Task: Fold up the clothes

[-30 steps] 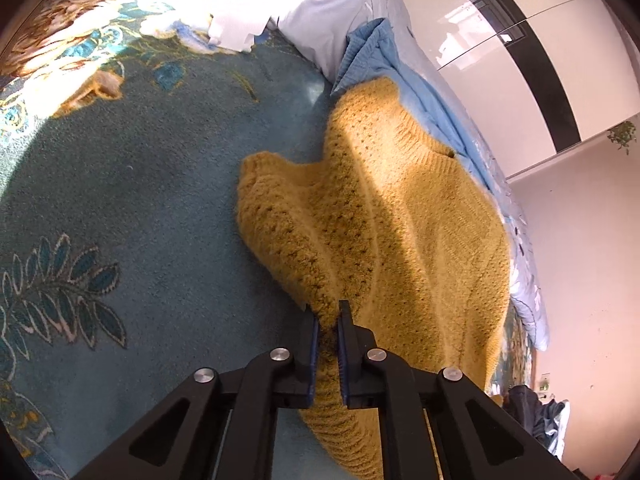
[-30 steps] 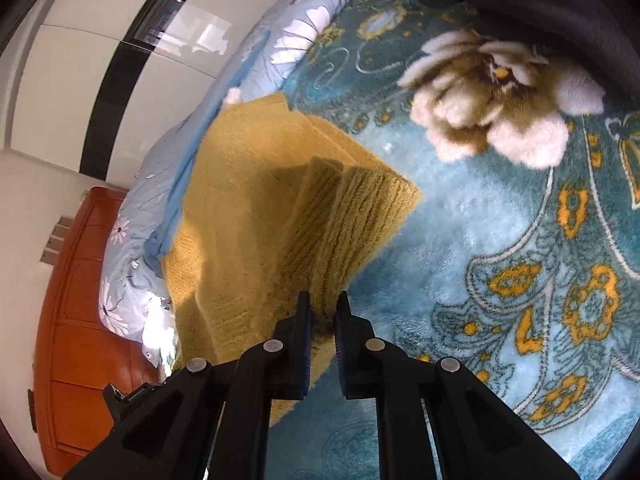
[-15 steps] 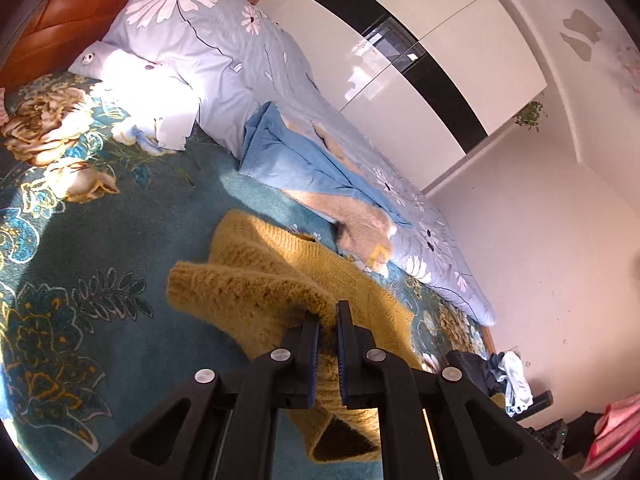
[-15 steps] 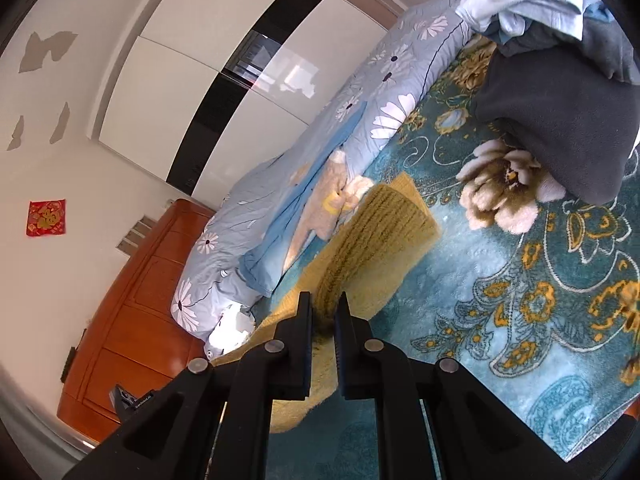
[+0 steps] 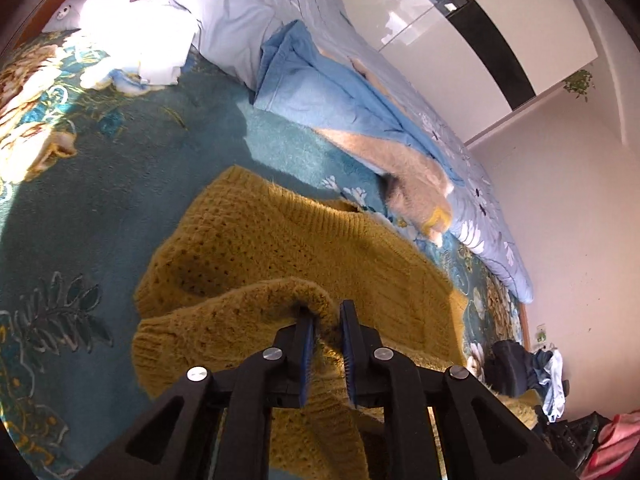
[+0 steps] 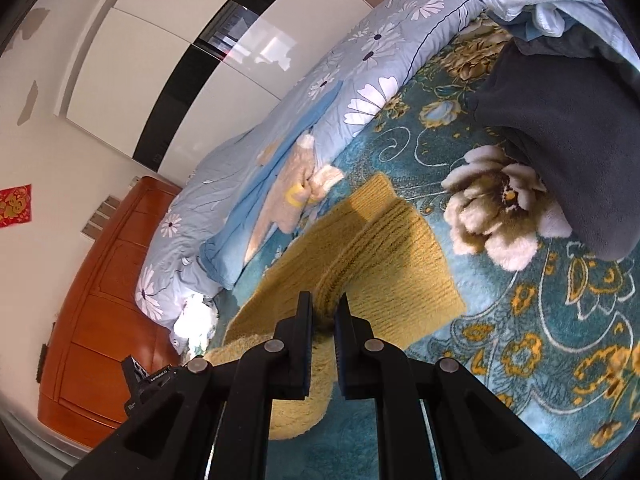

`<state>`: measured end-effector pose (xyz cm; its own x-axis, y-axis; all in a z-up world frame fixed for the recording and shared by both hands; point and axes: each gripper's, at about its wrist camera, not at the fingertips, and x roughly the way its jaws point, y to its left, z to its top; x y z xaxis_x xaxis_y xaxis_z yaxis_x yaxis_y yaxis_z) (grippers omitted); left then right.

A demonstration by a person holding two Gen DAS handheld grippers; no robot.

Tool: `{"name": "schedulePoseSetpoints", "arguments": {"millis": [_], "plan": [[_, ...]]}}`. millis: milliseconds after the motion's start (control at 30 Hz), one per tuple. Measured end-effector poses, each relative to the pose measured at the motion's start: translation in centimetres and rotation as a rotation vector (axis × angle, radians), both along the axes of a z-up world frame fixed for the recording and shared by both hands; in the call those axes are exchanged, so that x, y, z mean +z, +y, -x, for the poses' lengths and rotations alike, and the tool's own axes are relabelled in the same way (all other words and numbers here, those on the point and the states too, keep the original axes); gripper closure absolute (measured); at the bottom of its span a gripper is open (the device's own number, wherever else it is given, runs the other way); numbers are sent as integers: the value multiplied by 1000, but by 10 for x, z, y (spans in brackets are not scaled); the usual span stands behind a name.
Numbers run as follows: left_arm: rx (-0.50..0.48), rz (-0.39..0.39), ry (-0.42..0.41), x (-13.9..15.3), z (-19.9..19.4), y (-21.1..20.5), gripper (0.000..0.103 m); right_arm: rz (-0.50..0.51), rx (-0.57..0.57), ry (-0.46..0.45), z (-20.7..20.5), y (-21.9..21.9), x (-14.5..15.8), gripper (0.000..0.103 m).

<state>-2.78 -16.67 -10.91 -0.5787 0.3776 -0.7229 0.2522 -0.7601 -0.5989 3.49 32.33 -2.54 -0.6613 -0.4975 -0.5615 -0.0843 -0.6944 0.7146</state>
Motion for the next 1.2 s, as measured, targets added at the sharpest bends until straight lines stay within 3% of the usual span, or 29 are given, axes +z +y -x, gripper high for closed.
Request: {"name": "schedulePoseSetpoints", "arguments": {"millis": [67, 133, 233, 367, 467, 667, 767, 900, 967, 1033, 1133, 1200], "plan": [[-21, -6, -46, -9, 8, 8, 79, -19, -1, -32, 14, 2, -10, 93], [-66, -21, -28, -5, 1, 19, 61, -28, 3, -66, 26, 4, -22, 93], [-127, -22, 16, 6, -20, 37, 43, -24, 17, -101, 38, 6, -36, 93], [-318, 5, 9, 8, -30, 86, 40, -2, 35, -111, 45, 7, -46, 93], [-438, 36, -52, -7, -24, 121, 40, -4, 38, -114, 42, 7, -48, 93], [-491, -36, -117, -30, -39, 139, 40, -15, 46, -103, 27, 9, -46, 93], [-537, 19, -75, -22, -57, 147, 42, -15, 52, -105, 18, 8, -48, 92], [-553, 28, -57, -21, -63, 155, 43, -11, 58, -103, 9, 9, -50, 92], [-551, 34, -52, -20, -62, 158, 56, -5, 52, -102, 6, 10, -50, 92], [-549, 42, -46, -18, -63, 159, 89, -4, 49, -100, 3, 11, -50, 92], [-531, 33, -22, -10, -74, 157, 91, -5, 45, -98, 0, 13, -49, 92], [-532, -20, 6, 3, -94, 150, 91, -7, 43, -96, -2, 14, -48, 92]]}}
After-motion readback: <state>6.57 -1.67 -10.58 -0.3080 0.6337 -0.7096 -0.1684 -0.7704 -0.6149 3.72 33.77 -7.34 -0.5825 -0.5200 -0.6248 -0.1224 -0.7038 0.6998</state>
